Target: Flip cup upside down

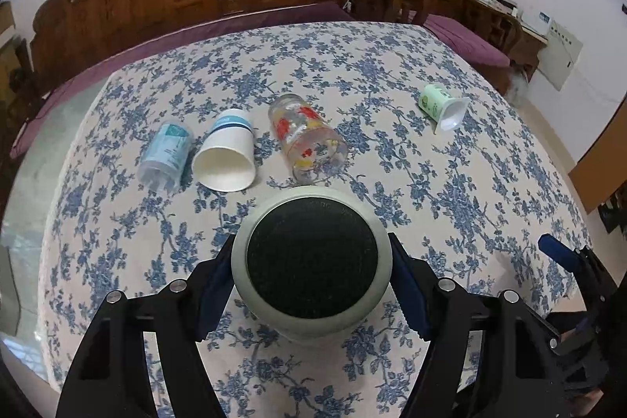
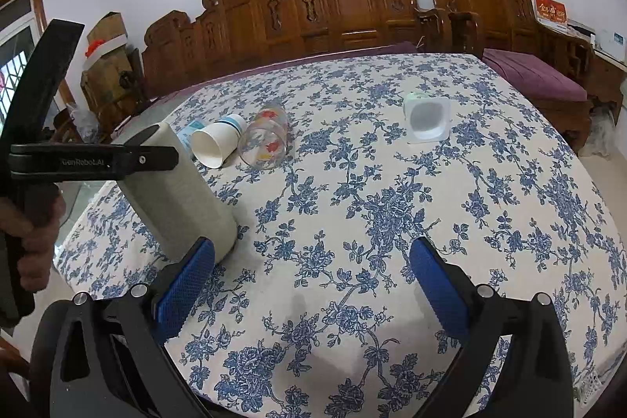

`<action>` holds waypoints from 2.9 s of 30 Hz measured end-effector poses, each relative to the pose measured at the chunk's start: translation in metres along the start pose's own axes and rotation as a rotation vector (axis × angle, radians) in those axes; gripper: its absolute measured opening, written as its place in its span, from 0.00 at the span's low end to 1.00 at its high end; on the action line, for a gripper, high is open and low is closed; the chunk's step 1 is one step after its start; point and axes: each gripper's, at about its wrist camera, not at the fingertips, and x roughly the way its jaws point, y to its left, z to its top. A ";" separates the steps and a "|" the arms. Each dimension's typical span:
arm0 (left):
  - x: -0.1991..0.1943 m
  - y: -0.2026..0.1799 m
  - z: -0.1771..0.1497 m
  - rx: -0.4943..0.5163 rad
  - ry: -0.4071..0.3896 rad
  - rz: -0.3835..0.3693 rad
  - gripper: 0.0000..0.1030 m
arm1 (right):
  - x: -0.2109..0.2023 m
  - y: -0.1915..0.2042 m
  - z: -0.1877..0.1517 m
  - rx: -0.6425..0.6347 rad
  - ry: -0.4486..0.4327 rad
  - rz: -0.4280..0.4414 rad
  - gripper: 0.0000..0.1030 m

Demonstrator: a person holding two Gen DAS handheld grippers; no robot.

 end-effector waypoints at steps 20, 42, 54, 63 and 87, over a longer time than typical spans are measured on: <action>-0.027 0.007 -0.043 -0.042 -0.084 -0.039 0.76 | 0.001 0.002 -0.001 -0.009 0.001 -0.006 0.97; -0.088 0.044 -0.098 -0.148 -0.183 0.061 0.92 | -0.019 0.033 0.001 -0.050 0.011 -0.033 0.98; -0.131 0.038 -0.126 -0.146 -0.254 0.085 0.92 | -0.067 0.067 -0.005 -0.069 -0.038 -0.003 0.97; -0.174 0.022 -0.142 -0.111 -0.347 0.107 0.92 | -0.112 0.086 -0.005 -0.103 -0.118 -0.023 0.97; -0.267 0.009 -0.159 -0.129 -0.548 0.152 0.92 | -0.219 0.115 0.006 -0.139 -0.373 -0.054 0.97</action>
